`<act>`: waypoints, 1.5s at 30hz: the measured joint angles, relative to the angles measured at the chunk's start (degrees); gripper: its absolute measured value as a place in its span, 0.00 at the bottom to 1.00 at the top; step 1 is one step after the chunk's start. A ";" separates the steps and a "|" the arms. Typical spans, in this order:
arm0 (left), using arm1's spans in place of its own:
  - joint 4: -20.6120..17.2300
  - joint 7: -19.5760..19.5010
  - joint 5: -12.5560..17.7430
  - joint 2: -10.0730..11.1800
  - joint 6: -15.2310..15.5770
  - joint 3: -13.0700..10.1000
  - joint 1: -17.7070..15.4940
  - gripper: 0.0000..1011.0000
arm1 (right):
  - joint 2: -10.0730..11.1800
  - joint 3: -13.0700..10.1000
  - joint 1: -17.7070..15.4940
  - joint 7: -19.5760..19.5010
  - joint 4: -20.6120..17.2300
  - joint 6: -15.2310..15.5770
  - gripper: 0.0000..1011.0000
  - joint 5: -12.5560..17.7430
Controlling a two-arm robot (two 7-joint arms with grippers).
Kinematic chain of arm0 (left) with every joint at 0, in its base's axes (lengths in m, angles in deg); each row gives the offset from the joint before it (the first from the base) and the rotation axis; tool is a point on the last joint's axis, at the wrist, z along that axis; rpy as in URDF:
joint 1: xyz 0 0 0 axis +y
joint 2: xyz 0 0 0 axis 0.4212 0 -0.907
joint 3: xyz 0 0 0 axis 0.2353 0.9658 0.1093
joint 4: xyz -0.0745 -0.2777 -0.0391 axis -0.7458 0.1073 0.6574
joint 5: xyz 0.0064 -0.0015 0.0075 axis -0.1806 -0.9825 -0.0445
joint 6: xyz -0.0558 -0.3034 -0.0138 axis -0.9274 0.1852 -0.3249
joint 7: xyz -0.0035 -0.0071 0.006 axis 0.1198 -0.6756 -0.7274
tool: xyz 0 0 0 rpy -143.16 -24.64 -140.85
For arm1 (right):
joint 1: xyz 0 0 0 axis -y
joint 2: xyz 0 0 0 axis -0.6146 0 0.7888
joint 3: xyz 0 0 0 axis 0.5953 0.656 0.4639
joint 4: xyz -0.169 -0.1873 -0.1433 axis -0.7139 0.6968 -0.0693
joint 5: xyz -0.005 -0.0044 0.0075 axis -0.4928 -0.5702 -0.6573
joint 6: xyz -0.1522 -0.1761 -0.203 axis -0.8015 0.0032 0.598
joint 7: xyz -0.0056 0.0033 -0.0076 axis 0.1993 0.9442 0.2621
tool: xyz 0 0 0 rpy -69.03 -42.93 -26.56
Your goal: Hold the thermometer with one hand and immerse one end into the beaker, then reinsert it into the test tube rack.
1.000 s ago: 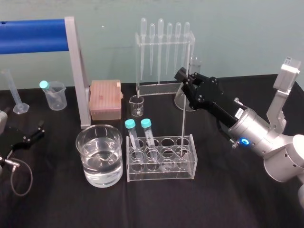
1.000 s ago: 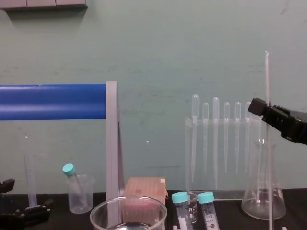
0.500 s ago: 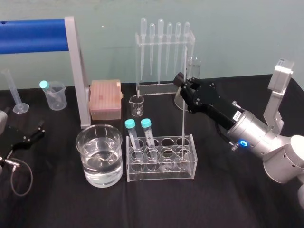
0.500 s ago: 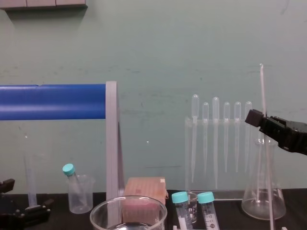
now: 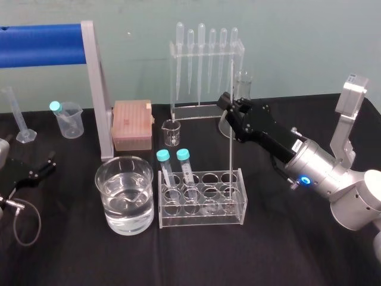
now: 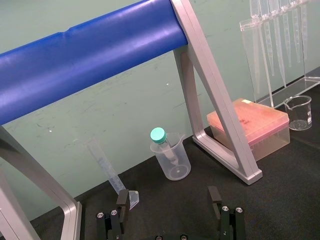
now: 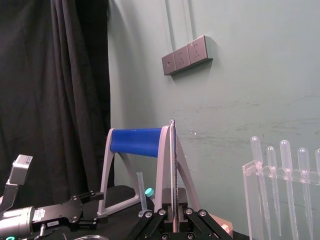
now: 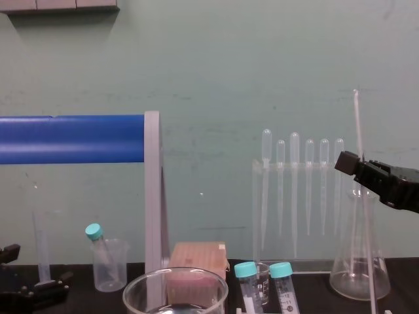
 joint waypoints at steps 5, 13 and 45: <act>0.00 0.00 0.00 0.00 0.00 0.00 0.00 1.00 | 0.00 -0.02 0.00 0.01 0.00 -0.01 0.05 0.01; 0.00 0.00 0.00 0.00 0.00 0.00 0.00 1.00 | 0.00 -0.06 -0.01 0.01 0.00 -0.03 0.08 0.02; 0.00 0.00 0.00 0.00 0.00 0.00 0.00 1.00 | -0.01 -0.07 0.00 0.04 -0.01 -0.11 0.99 0.09</act>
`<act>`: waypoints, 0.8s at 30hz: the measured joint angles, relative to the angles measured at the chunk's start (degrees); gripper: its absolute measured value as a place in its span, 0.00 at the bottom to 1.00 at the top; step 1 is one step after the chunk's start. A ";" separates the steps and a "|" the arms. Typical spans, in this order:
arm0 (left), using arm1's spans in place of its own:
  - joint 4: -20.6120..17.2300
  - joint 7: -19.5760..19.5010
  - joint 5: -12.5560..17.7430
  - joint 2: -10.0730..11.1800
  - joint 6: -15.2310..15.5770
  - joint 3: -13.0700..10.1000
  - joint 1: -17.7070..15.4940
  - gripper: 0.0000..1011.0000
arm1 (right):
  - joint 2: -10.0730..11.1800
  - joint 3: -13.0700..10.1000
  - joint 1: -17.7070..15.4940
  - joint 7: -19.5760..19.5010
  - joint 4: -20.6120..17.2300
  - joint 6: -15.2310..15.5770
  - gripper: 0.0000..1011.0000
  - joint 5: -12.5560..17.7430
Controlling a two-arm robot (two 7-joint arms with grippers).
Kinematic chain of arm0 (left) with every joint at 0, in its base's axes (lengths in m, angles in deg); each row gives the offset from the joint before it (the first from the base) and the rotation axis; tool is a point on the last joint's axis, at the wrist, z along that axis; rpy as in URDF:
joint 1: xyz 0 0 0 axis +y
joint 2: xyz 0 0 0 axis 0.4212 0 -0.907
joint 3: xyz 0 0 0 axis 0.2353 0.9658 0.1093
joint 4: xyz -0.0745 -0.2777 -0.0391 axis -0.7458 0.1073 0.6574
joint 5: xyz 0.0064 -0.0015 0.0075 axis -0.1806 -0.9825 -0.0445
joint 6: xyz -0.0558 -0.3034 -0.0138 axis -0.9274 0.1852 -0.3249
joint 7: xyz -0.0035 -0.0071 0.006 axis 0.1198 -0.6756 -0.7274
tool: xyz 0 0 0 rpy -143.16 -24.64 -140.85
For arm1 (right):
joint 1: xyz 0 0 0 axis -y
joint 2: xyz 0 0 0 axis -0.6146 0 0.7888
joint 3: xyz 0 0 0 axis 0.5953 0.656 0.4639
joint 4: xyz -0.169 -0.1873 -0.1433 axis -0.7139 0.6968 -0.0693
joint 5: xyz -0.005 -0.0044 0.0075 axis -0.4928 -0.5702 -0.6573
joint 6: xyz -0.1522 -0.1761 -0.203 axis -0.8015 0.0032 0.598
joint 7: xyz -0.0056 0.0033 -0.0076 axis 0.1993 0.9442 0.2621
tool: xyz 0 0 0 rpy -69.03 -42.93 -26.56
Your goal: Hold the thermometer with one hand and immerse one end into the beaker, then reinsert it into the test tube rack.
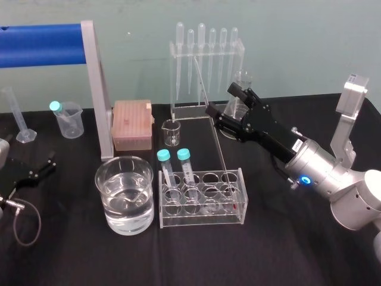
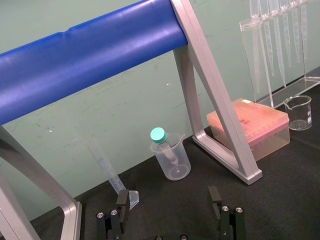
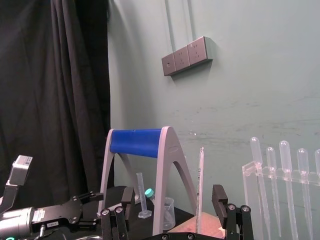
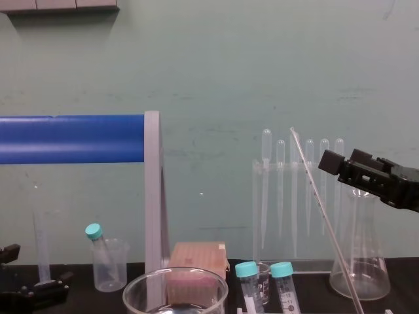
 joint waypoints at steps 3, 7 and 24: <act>0.00 0.00 0.00 0.00 0.00 0.00 0.00 1.00 | 0.00 0.00 0.00 0.00 0.00 0.00 0.99 0.00; 0.00 0.00 0.00 0.00 0.00 0.00 0.00 1.00 | 0.00 0.00 0.00 0.00 0.00 0.00 0.99 0.00; 0.00 0.00 0.00 0.00 0.00 0.00 0.00 1.00 | 1.38 -6.28 -7.51 -25.82 -9.06 4.32 0.99 -12.80</act>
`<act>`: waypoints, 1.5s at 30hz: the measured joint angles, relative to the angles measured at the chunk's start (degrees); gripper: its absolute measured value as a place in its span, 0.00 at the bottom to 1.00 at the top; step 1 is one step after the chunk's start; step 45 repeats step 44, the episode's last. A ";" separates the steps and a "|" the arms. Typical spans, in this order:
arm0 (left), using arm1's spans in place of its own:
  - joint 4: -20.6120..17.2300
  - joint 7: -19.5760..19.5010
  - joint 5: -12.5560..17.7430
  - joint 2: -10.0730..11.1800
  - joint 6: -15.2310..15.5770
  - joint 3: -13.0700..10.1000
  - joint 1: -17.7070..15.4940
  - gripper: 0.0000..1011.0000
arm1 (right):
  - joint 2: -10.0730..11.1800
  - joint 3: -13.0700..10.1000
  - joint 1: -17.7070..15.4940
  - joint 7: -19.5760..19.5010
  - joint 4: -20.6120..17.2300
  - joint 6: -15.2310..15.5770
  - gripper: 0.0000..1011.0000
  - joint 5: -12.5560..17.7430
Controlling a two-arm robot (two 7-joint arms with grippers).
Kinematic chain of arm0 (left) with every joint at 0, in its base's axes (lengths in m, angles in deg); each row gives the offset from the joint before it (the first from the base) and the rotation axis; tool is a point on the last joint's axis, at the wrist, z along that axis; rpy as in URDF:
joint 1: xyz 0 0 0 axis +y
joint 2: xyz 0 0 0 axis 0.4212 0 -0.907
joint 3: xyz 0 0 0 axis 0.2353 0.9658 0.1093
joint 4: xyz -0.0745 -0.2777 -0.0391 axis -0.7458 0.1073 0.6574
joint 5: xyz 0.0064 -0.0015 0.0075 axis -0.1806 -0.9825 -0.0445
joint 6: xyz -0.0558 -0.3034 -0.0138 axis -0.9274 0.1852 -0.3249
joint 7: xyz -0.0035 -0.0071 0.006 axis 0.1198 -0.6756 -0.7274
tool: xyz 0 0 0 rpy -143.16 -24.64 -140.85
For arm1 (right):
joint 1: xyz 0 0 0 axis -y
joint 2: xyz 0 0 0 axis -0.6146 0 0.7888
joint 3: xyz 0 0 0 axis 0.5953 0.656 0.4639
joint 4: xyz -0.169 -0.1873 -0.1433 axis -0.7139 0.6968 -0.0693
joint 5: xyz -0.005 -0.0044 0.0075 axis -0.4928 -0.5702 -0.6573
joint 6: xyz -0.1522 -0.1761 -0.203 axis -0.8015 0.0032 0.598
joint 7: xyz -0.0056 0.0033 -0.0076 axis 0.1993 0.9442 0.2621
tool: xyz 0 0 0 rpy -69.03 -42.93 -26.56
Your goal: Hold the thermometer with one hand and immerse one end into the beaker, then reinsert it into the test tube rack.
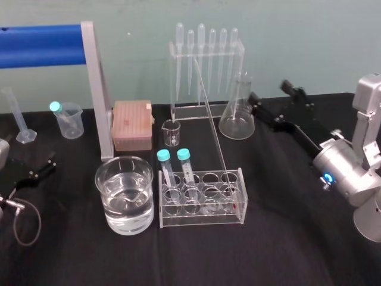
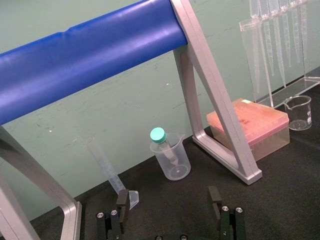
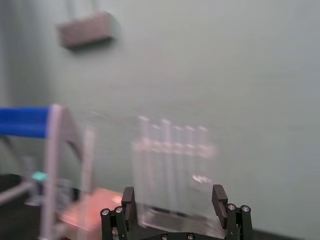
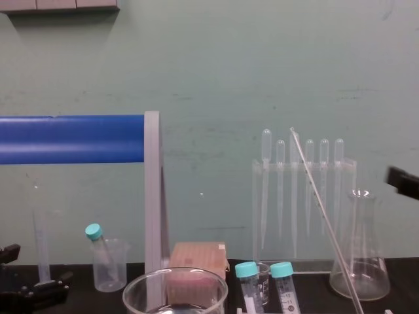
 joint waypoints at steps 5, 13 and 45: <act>0.00 0.00 0.00 0.00 0.00 0.00 0.00 1.00 | 0.08 -1.12 -1.56 -5.11 -1.25 4.87 0.99 -2.42; 0.00 0.00 0.00 0.00 0.00 0.00 0.00 1.00 | -1.79 -0.95 -1.62 -5.43 1.49 8.77 0.99 -2.82; 0.00 0.00 0.00 0.00 0.00 0.00 0.00 1.00 | -3.80 -1.32 -1.18 -2.75 4.13 9.63 0.99 -2.01</act>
